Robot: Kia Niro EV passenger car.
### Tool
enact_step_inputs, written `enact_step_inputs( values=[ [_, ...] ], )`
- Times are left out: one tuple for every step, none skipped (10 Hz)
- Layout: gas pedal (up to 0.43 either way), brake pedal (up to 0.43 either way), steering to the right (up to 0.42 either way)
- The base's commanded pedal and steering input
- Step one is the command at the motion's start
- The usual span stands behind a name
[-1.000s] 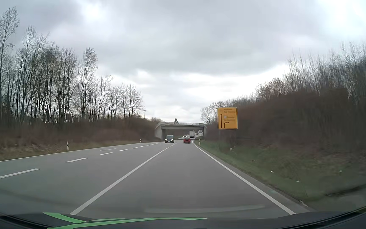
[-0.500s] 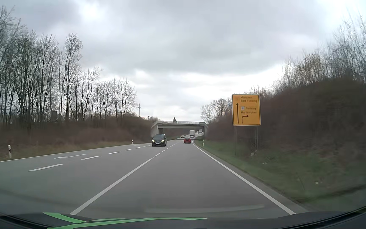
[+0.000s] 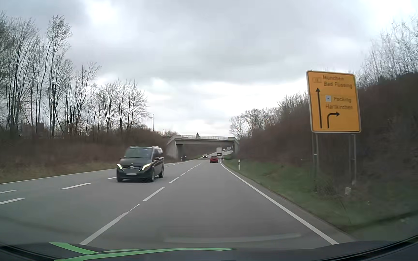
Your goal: Follow the waypoints while adhering to traffic rules and regulations
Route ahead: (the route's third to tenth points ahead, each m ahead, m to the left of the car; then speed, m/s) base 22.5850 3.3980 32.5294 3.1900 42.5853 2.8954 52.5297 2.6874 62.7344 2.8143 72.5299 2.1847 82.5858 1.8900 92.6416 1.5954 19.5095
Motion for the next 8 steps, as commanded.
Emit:
enact_step_inputs(
  values=[
    [0.157,0.0,0.003],
    [0.157,0.0,0.003],
    [0.157,0.0,0.003],
    [0.157,0.0,0.003],
    [0.157,0.0,0.003],
    [0.157,0.0,0.003],
    [0.157,0.0,0.004],
    [0.157,0.0,0.003]
  ],
)
